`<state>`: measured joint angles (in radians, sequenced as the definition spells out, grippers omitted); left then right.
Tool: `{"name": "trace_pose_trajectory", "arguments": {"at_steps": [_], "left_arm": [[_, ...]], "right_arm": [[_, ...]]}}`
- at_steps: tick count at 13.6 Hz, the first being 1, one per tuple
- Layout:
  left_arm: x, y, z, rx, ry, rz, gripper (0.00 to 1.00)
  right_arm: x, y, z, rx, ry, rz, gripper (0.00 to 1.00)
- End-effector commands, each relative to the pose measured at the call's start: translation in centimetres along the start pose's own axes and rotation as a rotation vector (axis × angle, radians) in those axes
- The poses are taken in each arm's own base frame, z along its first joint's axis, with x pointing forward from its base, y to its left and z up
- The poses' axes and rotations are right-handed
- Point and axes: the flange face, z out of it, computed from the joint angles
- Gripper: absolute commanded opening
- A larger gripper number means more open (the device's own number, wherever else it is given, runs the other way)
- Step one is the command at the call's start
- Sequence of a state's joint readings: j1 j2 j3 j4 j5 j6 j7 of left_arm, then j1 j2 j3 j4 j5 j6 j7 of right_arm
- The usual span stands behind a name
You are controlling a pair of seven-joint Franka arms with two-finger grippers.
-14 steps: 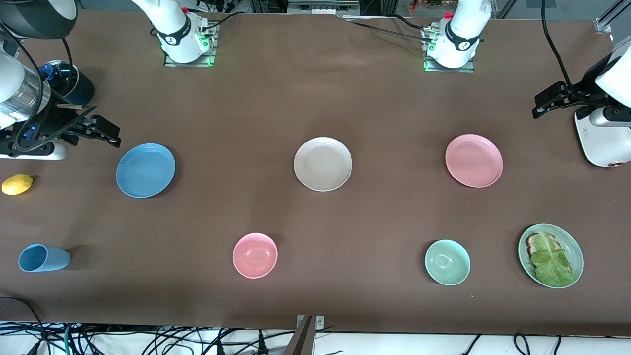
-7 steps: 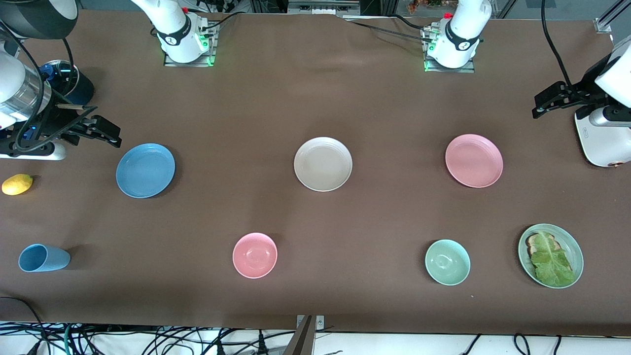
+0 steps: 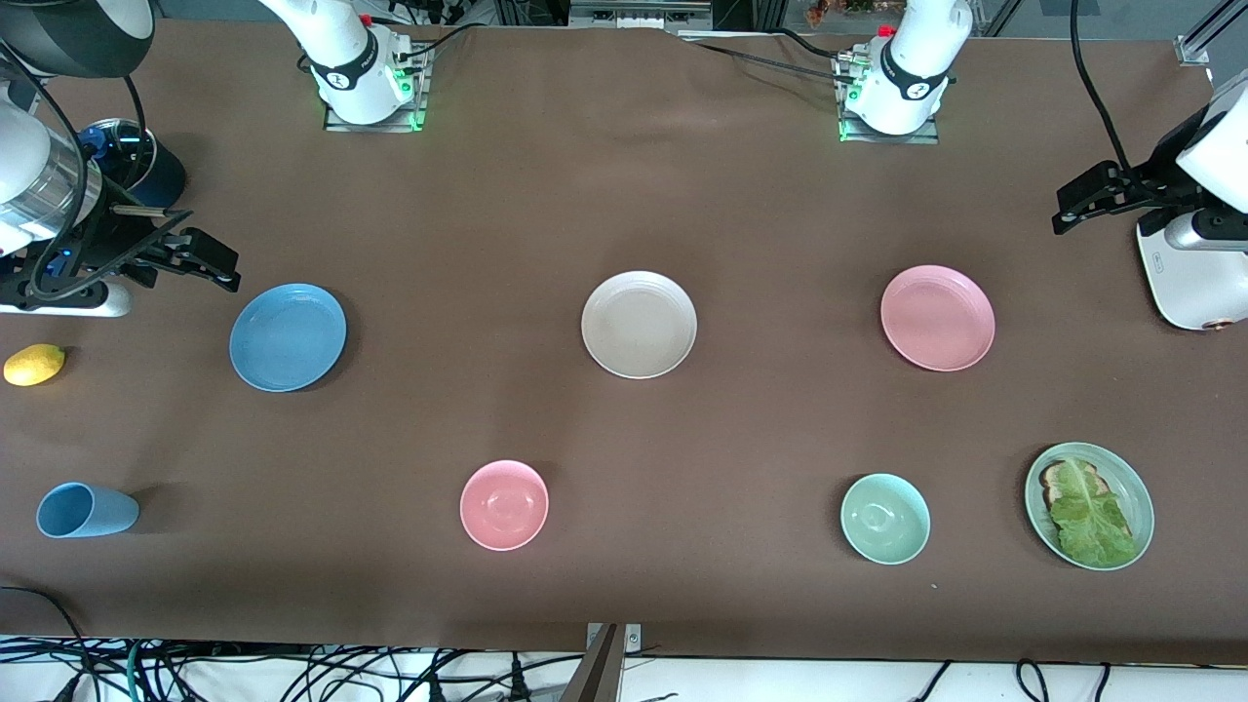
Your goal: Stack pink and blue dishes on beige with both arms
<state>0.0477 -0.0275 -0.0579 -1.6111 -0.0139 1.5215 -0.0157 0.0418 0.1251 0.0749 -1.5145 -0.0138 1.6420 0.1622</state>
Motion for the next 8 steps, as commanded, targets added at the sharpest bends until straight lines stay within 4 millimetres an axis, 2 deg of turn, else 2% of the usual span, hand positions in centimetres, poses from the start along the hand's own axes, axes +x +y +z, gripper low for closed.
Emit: {"name": "trace_pose_trajectory", "arguments": {"at_steps": [1, 8], "left_arm": [[0.4, 0.05, -0.6, 0.019, 0.004, 0.005, 1.0], [0.43, 0.01, -0.36, 0.022, -0.002, 0.009, 1.0]], "right_arm": [[-0.46, -0.01, -0.31, -0.004, -0.002, 0.016, 1.0], [-0.46, -0.01, -0.31, -0.004, -0.002, 0.019, 1.0]]}}
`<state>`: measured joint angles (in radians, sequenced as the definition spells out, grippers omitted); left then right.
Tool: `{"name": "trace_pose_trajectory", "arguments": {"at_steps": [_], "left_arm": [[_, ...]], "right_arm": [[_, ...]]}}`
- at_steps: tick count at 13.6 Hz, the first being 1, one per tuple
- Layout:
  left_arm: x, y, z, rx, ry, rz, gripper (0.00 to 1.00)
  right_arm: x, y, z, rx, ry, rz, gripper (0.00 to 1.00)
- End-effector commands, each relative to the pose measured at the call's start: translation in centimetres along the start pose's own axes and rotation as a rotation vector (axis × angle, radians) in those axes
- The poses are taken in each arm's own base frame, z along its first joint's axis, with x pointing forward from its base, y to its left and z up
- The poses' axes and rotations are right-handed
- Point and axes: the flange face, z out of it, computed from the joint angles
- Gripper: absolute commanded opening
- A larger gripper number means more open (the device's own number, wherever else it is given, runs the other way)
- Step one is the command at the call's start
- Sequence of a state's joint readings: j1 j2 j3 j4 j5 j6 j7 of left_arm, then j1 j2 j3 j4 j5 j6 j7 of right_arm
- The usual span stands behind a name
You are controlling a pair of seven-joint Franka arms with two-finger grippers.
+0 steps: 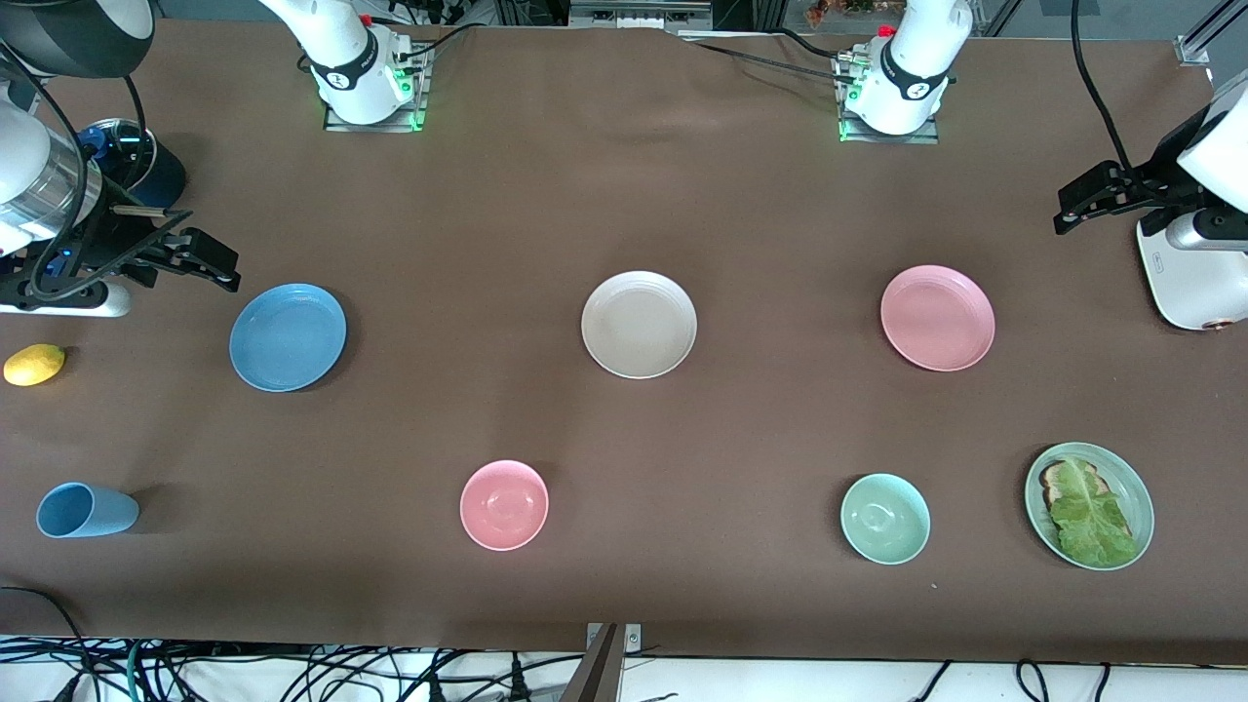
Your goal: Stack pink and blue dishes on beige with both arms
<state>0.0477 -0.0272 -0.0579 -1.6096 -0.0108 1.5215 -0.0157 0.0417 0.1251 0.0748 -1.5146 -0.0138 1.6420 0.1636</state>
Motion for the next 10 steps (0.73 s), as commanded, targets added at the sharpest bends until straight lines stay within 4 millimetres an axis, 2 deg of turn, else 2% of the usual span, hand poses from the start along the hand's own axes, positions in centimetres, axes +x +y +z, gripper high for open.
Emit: {"name": "trace_pose_trajectory", "arguments": {"at_steps": [1, 3, 5, 6, 8, 10], "left_arm": [[0.7, 0.1, 0.2, 0.021, -0.014, 0.009, 1.0], [1.5, -0.2, 1.5, 0.022, -0.038, 0.001, 1.0], [2.5, -1.5, 3.3, 0.085, -0.071, -0.002, 1.0], [3.1, -2.3, 4.8, 0.12, -0.101, -0.006, 1.0], [3.7, -4.2, 6.0, 0.137, -0.119, -0.03, 1.0], [4.4, -6.0, 7.9, 0.126, -0.152, -0.044, 1.0]], "right_arm": [[-0.4, 0.1, -0.2, -0.004, -0.002, 0.019, 1.0], [-0.5, 0.0, -0.3, -0.004, -0.002, 0.016, 1.0], [-0.4, 0.1, -0.2, -0.005, -0.003, 0.019, 1.0], [-0.4, 0.1, -0.2, -0.005, -0.003, 0.019, 1.0], [-0.4, 0.1, -0.2, -0.005, -0.003, 0.019, 1.0], [-0.4, 0.1, -0.1, -0.005, -0.005, 0.017, 1.0]]}}
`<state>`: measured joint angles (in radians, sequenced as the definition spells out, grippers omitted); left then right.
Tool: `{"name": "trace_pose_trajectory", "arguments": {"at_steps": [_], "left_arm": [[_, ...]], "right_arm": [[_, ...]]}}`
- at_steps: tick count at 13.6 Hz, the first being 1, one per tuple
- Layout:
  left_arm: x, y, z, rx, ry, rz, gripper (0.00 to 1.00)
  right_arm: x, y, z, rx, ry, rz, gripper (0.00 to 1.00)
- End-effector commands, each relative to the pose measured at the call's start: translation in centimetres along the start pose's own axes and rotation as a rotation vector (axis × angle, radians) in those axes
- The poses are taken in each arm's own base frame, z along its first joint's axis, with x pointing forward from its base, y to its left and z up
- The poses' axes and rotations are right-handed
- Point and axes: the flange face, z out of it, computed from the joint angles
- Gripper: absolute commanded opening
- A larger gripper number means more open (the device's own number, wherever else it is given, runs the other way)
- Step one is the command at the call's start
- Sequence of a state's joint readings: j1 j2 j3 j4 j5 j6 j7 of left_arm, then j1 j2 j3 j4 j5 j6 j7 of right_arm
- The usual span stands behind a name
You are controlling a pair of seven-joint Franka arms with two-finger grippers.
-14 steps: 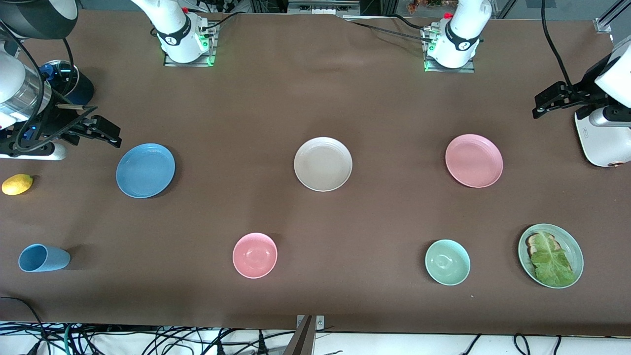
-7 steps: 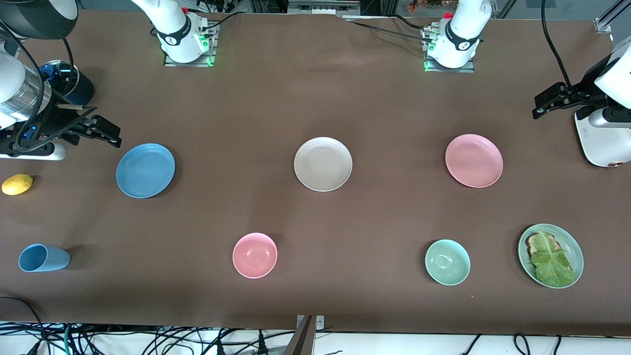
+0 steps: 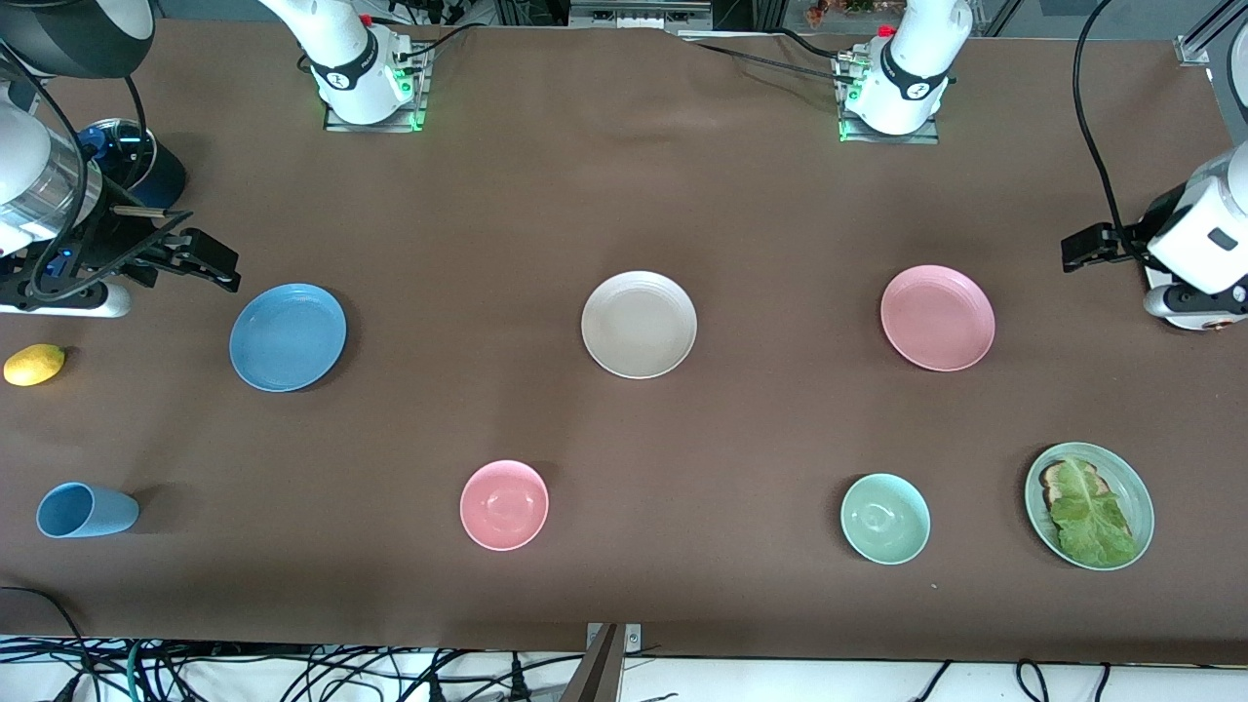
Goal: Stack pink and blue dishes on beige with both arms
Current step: 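Move the left gripper to the pink plate rim and grasp it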
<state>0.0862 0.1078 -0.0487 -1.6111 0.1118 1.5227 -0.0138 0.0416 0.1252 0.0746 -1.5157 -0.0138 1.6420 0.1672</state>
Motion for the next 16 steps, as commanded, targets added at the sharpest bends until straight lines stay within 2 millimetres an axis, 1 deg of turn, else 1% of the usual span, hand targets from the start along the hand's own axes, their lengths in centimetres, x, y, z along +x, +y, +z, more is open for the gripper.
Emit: {"name": "trace_pose_trajectory", "arguments": {"at_steps": [1, 3, 4, 5, 6, 8, 9, 11, 14, 16], "left_arm": [[1.4, -2.6, 1.9, 0.006, -0.034, 0.011, 1.0], [3.1, -3.9, 3.9, -0.002, -0.018, 0.064, 1.0], [3.9, -5.0, 5.3, -0.015, -0.023, 0.07, 1.0], [4.5, -6.5, 6.7, -0.026, -0.031, 0.066, 1.0], [5.2, -7.0, 8.5, -0.042, -0.022, 0.083, 1.0], [5.5, -8.1, 12.4, -0.083, -0.006, 0.094, 1.0], [5.4, -7.7, 14.4, -0.087, -0.011, 0.099, 1.0], [5.1, -7.0, 17.4, -0.112, -0.015, 0.097, 1.0], [4.5, -5.4, 24.0, -0.138, -0.016, 0.097, 1.0], [5.0, -5.0, 28.0, -0.153, -0.058, 0.148, 1.0]], "right_arm": [[-0.4, 0.1, -0.2, -0.005, -0.003, 0.013, 1.0], [-0.4, 0.1, -0.2, -0.005, -0.003, 0.013, 1.0], [-0.4, 0.1, -0.4, -0.004, 0.0, 0.015, 1.0], [-0.4, 0.1, -0.3, -0.004, -0.002, 0.015, 1.0], [-0.4, 0.1, -0.3, -0.004, -0.002, 0.015, 1.0], [-0.4, 0.1, -0.4, -0.004, 0.0, 0.015, 1.0], [-0.4, 0.1, -0.4, -0.004, 0.0, 0.015, 1.0], [-0.4, 0.1, -0.4, -0.004, 0.001, 0.013, 1.0], [-0.4, 0.1, -0.3, -0.004, 0.0, 0.015, 1.0], [-0.4, 0.1, -0.3, -0.006, 0.0, 0.015, 1.0]]}}
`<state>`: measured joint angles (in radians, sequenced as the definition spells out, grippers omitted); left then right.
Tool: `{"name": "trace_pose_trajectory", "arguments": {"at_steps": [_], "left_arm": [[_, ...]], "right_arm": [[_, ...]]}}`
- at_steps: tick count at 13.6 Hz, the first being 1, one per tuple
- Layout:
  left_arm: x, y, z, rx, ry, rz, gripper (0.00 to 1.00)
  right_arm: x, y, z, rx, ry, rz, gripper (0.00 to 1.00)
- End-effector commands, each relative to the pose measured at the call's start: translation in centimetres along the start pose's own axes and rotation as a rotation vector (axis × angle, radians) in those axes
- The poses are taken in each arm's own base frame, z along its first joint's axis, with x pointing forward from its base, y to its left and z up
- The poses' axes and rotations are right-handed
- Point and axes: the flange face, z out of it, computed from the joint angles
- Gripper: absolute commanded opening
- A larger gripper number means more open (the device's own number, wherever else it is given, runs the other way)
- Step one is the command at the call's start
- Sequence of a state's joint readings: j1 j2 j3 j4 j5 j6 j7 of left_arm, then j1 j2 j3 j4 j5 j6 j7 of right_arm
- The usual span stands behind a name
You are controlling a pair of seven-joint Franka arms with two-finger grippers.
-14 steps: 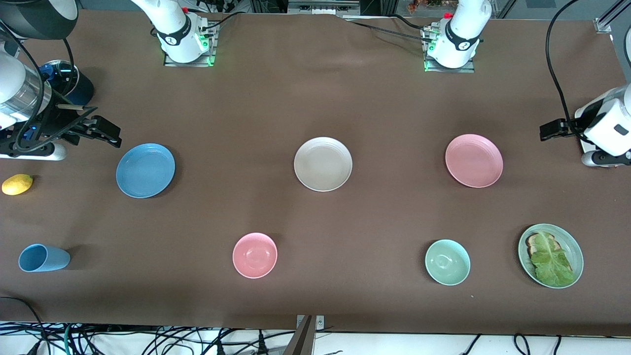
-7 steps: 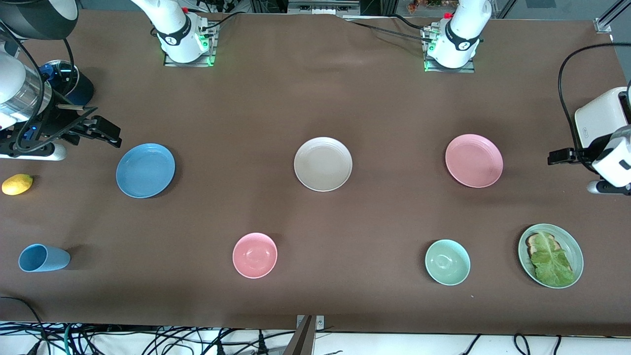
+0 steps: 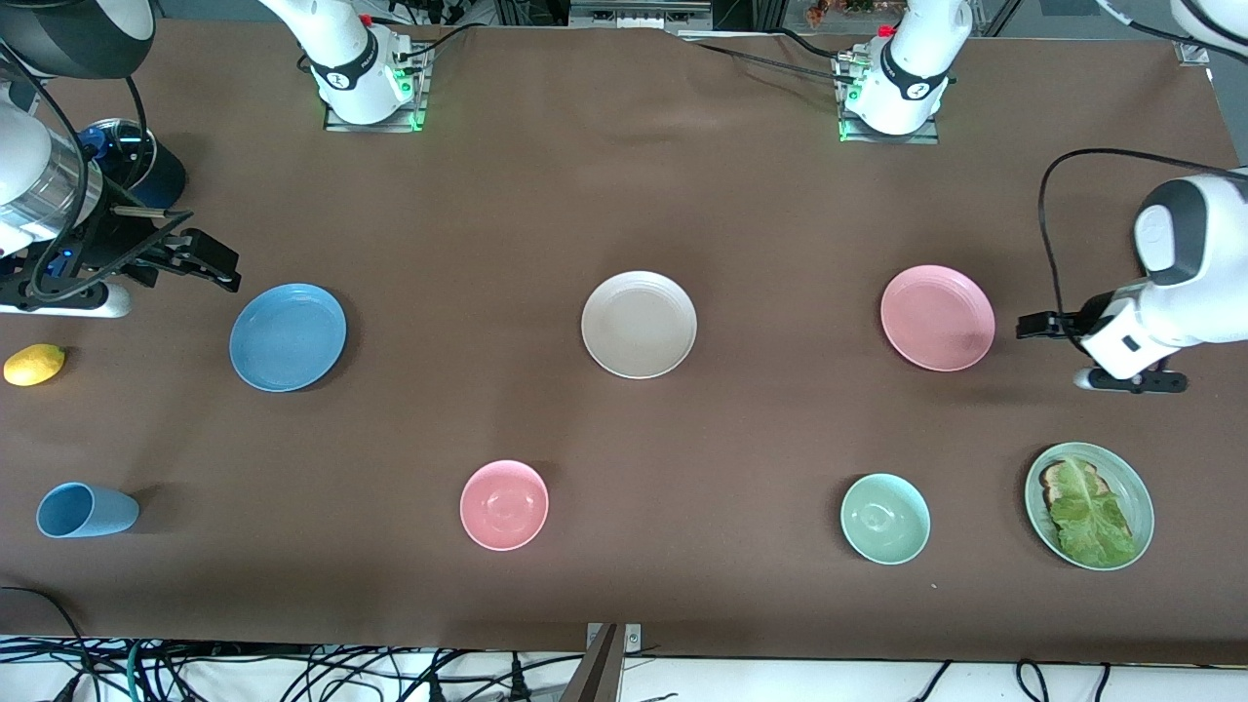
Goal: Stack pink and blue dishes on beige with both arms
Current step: 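Move the left gripper to the pink plate rim and grasp it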
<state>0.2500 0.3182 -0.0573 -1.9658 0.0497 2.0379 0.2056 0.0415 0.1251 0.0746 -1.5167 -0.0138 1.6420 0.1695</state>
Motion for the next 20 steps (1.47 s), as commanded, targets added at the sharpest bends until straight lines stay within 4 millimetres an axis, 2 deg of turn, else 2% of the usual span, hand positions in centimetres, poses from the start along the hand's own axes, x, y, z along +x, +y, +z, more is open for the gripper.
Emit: {"name": "trace_pose_trajectory", "arguments": {"at_steps": [1, 3, 5, 7, 9, 12, 14, 16, 18, 20], "left_arm": [[0.6, -0.3, 4.5, -0.039, -0.02, 0.1, 1.0], [0.5, -1.7, 7.5, -0.061, -0.048, 0.143, 1.0], [-0.1, -1.8, 9.2, -0.076, -0.074, 0.162, 1.0], [-0.8, -1.6, 10.3, -0.087, -0.099, 0.18, 1.0], [-1.8, -1.1, 11.2, -0.11, -0.117, 0.184, 0.99], [-2.8, -1.3, 11.1, -0.11, -0.107, 0.188, 0.98], [-2.9, -2.0, 11.3, -0.107, -0.088, 0.195, 0.8], [-2.8, -1.9, 11.5, -0.107, -0.088, 0.192, 0.52], [-2.8, -1.8, 11.9, -0.11, -0.092, 0.181, 0.46], [-2.7, -1.7, 12.0, -0.115, -0.092, 0.173, 0.29]], "right_arm": [[-0.3, 0.1, -0.2, -0.013, 0.001, 0.009, 1.0], [-0.1, 0.5, 0.1, -0.013, -0.007, 0.009, 1.0], [0.0, 1.1, 0.3, -0.019, -0.013, 0.016, 1.0], [0.3, 2.3, 0.6, -0.01, -0.021, 0.039, 1.0], [0.1, 2.3, 0.8, -0.009, -0.036, 0.04, 1.0], [0.5, 2.1, 2.1, -0.01, -0.059, 0.03, 1.0], [0.5, 1.9, 2.4, -0.019, -0.064, 0.011, 1.0], [0.6, 1.6, 2.8, -0.023, -0.07, -0.034, 1.0], [0.5, 1.3, 3.7, -0.024, -0.094, -0.045, 1.0], [0.4, -0.2, 4.2, -0.021, -0.102, -0.067, 1.0]]}}
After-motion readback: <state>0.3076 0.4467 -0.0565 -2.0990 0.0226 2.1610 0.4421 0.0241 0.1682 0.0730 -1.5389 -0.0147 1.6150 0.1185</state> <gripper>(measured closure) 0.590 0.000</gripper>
